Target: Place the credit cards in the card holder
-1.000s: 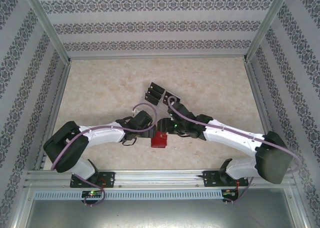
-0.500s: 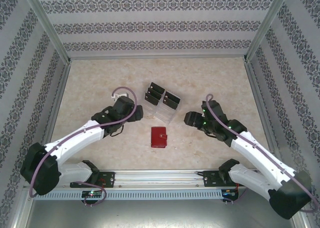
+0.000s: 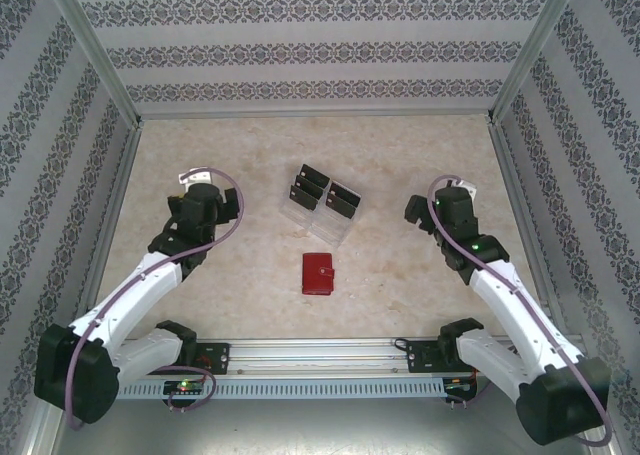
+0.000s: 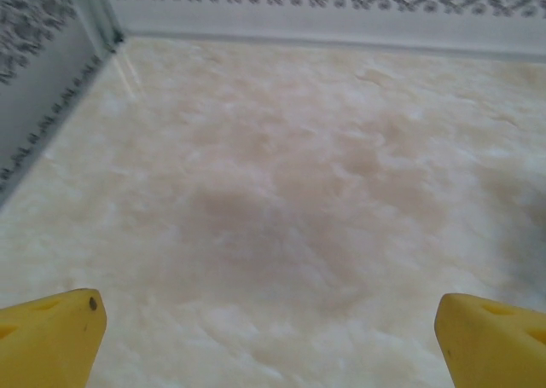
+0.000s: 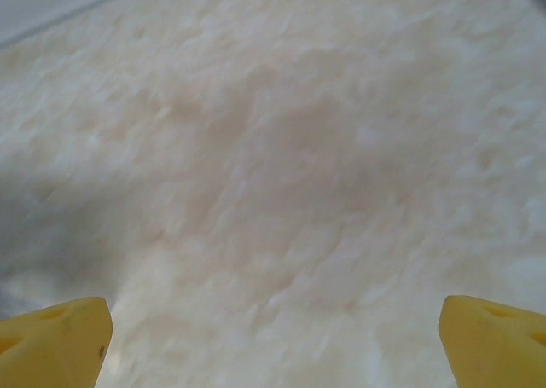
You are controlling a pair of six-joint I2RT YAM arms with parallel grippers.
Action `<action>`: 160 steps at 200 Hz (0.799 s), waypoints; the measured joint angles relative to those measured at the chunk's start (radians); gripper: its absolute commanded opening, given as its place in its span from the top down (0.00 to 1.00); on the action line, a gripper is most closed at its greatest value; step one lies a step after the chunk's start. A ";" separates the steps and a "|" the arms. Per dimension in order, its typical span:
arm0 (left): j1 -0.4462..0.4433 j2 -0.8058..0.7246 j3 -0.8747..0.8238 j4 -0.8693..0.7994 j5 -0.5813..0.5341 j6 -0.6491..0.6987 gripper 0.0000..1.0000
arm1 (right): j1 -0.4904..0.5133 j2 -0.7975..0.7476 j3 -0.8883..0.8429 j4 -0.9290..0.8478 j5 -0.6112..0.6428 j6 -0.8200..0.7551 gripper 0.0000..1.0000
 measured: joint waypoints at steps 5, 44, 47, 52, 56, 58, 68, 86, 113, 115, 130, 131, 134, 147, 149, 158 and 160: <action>0.016 -0.001 -0.023 0.040 -0.003 0.022 0.00 | -0.017 0.013 -0.008 0.033 0.011 -0.008 0.02; 0.095 0.098 -0.199 0.329 -0.011 0.156 0.00 | -0.114 0.161 -0.050 0.243 0.063 -0.106 0.02; 0.098 0.112 -0.209 0.349 -0.010 0.163 0.00 | -0.118 0.175 -0.050 0.259 0.067 -0.116 0.02; 0.104 0.139 -0.228 0.391 -0.009 0.176 0.00 | -0.126 0.208 -0.050 0.291 0.072 -0.142 0.02; 0.109 0.164 -0.242 0.423 -0.007 0.187 0.00 | -0.130 0.229 -0.051 0.309 0.075 -0.159 0.02; 0.111 0.174 -0.250 0.441 -0.005 0.191 0.00 | -0.132 0.239 -0.051 0.319 0.077 -0.168 0.02; 0.120 0.229 -0.282 0.520 -0.002 0.212 0.00 | -0.137 0.295 -0.055 0.376 0.084 -0.219 0.02; 0.130 0.316 -0.313 0.633 0.008 0.245 0.00 | -0.142 0.373 -0.071 0.471 0.087 -0.292 0.02; 0.151 0.371 -0.299 0.730 0.054 0.271 0.00 | -0.142 0.443 -0.143 0.657 0.068 -0.370 0.02; 0.153 0.373 -0.296 0.735 0.060 0.273 0.00 | -0.142 0.446 -0.148 0.668 0.064 -0.375 0.02; 0.168 0.393 -0.288 0.800 0.108 0.277 0.00 | -0.142 0.461 -0.178 0.746 0.028 -0.406 0.02; 0.169 0.394 -0.289 0.806 0.111 0.277 0.00 | -0.142 0.462 -0.182 0.756 0.023 -0.410 0.02; 0.171 0.401 -0.290 0.827 0.122 0.277 0.00 | -0.142 0.463 -0.187 0.773 0.016 -0.417 0.02; 0.181 0.441 -0.296 0.899 0.155 0.278 0.00 | -0.143 0.468 -0.225 0.884 -0.021 -0.445 0.02; 0.182 0.447 -0.297 0.905 0.161 0.278 0.00 | -0.143 0.470 -0.230 0.901 -0.024 -0.447 0.02; 0.189 0.467 -0.299 0.920 0.184 0.277 0.00 | -0.149 0.490 -0.272 1.016 -0.050 -0.457 0.02; 0.191 0.470 -0.299 0.921 0.189 0.277 0.00 | -0.149 0.496 -0.283 1.044 -0.055 -0.460 0.02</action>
